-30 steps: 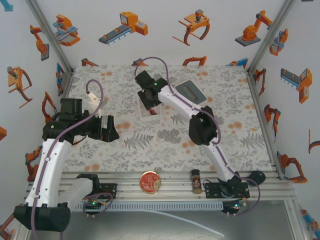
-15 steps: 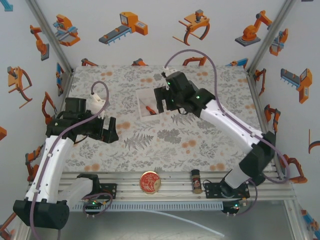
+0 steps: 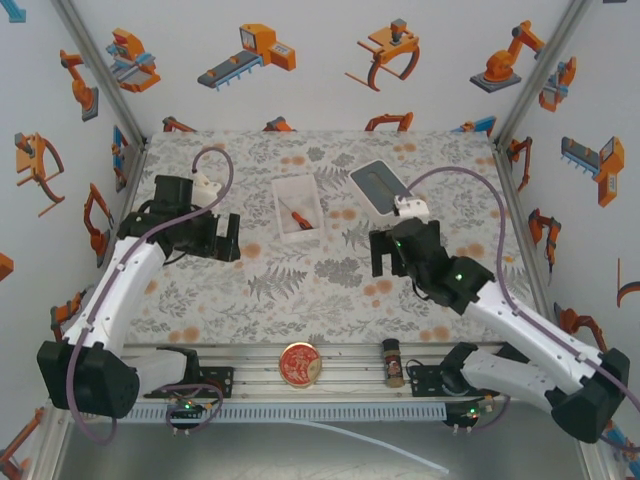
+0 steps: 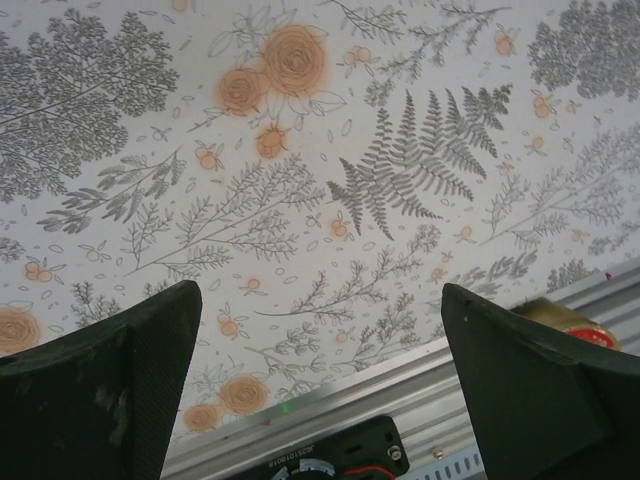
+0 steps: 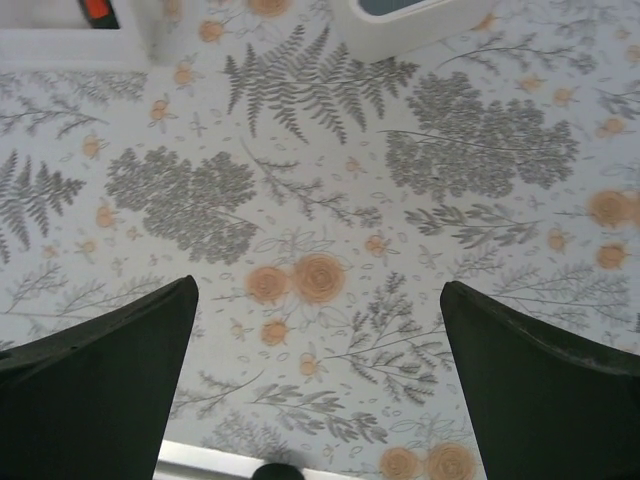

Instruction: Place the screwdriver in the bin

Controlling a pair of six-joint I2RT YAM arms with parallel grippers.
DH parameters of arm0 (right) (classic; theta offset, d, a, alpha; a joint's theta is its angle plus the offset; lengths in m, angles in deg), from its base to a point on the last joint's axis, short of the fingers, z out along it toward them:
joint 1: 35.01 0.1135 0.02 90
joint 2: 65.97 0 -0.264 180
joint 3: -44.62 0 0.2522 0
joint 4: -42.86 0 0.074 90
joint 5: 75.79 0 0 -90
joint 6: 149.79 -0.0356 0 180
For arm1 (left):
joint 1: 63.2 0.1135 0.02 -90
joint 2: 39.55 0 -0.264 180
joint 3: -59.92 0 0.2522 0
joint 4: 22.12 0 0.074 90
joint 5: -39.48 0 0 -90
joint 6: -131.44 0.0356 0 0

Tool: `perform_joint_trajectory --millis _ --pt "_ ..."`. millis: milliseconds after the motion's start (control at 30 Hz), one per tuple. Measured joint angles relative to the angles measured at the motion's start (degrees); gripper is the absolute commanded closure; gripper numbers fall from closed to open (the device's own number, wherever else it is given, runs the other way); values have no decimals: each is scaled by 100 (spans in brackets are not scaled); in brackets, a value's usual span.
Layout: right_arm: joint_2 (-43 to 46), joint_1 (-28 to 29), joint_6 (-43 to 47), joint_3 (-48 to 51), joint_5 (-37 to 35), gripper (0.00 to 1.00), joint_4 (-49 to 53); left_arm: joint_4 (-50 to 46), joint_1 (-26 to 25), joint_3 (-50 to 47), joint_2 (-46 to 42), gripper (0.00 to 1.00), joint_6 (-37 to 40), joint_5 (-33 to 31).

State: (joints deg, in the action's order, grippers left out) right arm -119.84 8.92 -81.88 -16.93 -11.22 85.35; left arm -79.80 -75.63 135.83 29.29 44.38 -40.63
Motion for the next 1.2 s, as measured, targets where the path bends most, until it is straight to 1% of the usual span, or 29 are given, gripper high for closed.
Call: perform_joint_trajectory --millis 100,167,300,333,400,467,600,667,733,800,933,1000,1133,1200 --pt "435 -122 289 492 -540 0 -321 581 -4 -151 114 3 -223 -448" --pt "564 -376 470 708 -715 0 -490 1040 -4 -385 164 3 -393 -807" --pt "682 -1355 730 1134 -671 1 -988 1991 -2 -1008 260 3 -671 -1563" --pt "699 -1657 785 1274 -625 0 -1182 2221 -2 -1139 286 3 -702 -1700" --pt "704 -2076 920 1523 -570 0 -1582 2728 2 -1419 330 3 -730 -1923" --pt "658 -2465 1117 1878 -538 0 -2210 3250 9 -1711 339 3 -739 -2076" --pt "131 -3136 1561 2981 -409 0 -4266 4437 11 -2358 409 3 -723 -2409" --pt "-302 -3526 1567 3342 -251 0 -4878 4937 33 -2634 507 3 -708 -2538" --pt "-741 -3910 1508 3488 -120 0 -5359 5460 118 -2920 586 3 -693 -2553" --pt "-1099 -4068 1467 3517 -61 0 -5886 5866 267 -3169 634 3 -695 -2524" --pt "-1746 -4113 1467 3517 234 0 -6900 6463 529 -3375 804 3 -699 -2411" --pt "-1921 -4118 1504 3515 417 0 -7197 6918 597 -3462 944 3 -695 -2378" --pt "-2260 -4164 1652 3440 835 0 -7604 7525 730 -3679 1058 3 -636 -2302" --pt "-2579 -4225 1727 3359 1064 0 -7893 7823 839 -3786 1084 3 -625 -2221"
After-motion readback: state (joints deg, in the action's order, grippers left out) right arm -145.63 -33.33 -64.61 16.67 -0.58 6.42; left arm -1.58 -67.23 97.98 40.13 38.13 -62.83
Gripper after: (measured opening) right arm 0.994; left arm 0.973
